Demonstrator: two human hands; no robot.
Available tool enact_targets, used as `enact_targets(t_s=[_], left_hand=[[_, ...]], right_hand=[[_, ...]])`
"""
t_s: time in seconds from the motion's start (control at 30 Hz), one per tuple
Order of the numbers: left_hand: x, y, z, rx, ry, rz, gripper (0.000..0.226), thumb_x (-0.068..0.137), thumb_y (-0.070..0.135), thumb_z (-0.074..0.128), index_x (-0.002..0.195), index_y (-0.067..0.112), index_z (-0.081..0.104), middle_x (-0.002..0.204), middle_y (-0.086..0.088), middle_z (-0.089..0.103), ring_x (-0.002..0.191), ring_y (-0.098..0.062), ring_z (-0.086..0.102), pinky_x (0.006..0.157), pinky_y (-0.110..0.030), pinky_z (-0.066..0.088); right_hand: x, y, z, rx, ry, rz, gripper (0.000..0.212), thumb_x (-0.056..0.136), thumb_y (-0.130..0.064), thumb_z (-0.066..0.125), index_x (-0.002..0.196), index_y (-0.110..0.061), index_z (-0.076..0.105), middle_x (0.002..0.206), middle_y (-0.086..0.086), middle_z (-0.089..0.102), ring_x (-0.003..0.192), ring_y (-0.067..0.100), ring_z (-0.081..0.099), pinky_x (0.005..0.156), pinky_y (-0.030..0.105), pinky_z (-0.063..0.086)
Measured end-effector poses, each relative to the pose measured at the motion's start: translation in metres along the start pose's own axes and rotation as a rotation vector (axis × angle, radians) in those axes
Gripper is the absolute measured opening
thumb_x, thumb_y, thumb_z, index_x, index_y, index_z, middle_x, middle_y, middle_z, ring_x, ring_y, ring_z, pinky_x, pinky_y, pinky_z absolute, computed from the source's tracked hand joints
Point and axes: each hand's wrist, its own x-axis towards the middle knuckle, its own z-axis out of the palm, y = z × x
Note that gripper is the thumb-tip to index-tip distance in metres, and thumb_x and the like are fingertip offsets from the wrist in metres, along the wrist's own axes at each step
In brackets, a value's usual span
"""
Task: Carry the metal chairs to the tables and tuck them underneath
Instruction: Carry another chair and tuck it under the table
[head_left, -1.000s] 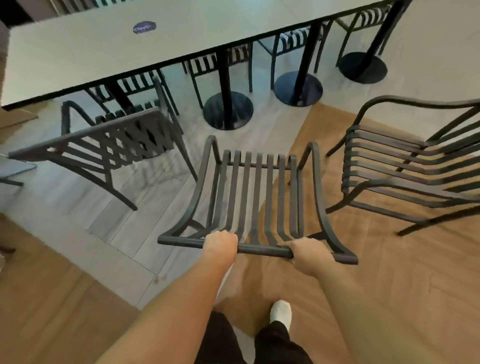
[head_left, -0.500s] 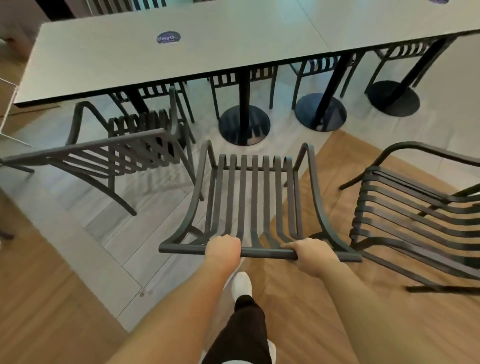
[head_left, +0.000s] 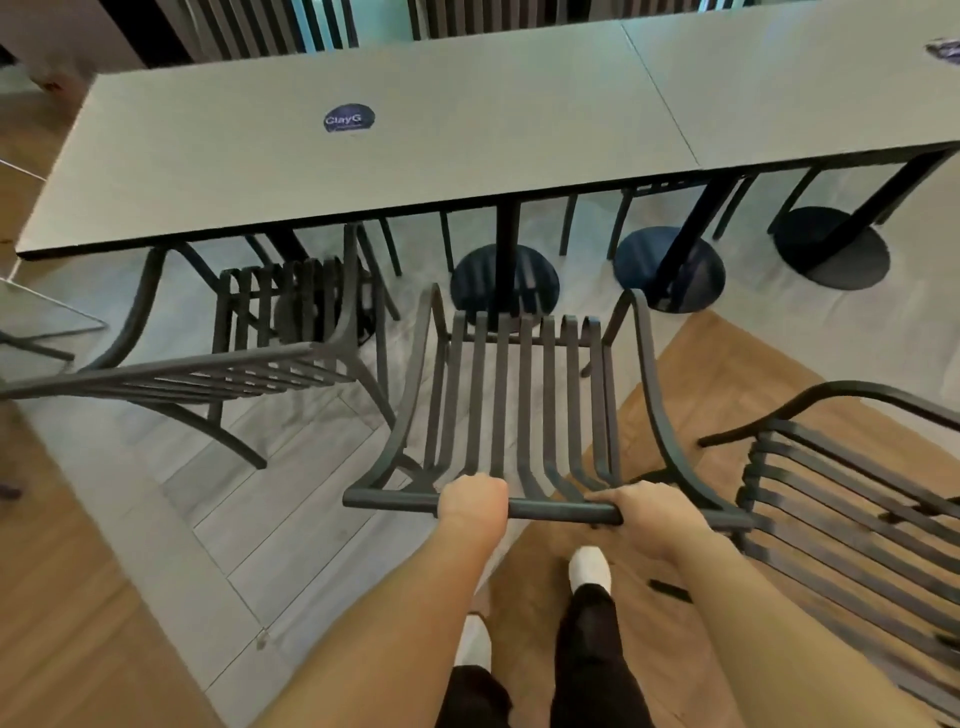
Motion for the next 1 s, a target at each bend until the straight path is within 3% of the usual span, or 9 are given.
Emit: enact_targets(t_s=[0.27,0.6,1.0], left_hand=[[0.072,0.034,-0.057,-0.027,0.002,-0.079,0.024,0.102,0.015,0.058,0.123,0.018,0.069,0.111,-0.007,0.069,0.105,-0.028,0.067,0.086,-0.042,0.056],[0.145,0.060,-0.105,-0.034,0.011,-0.168,0.027,0.101,0.017,0.059,0.125,0.022,0.069,0.108,-0.006,0.070,0.105,-0.028,0.067,0.084,-0.039,0.057],[0.194,0.083,-0.142,-0.058,0.005,-0.247,0.024,0.102,0.018,0.058,0.123,0.021,0.068,0.102,-0.005,0.069,0.097,-0.027,0.068,0.081,-0.039,0.057]], right_hand=[[0.068,0.067,-0.064,-0.001,0.034,-0.083,0.046,0.097,-0.038,0.059,0.140,-0.053,0.052,0.117,-0.011,0.068,0.103,0.012,0.064,0.094,0.034,0.055],[0.140,0.125,-0.127,-0.022,0.022,-0.204,0.034,0.097,-0.037,0.059,0.128,-0.050,0.058,0.096,-0.015,0.063,0.085,0.007,0.059,0.081,0.028,0.052],[0.197,0.165,-0.182,-0.074,0.022,-0.278,0.038,0.100,-0.035,0.057,0.135,-0.051,0.057,0.092,-0.014,0.064,0.084,0.008,0.061,0.083,0.031,0.056]])
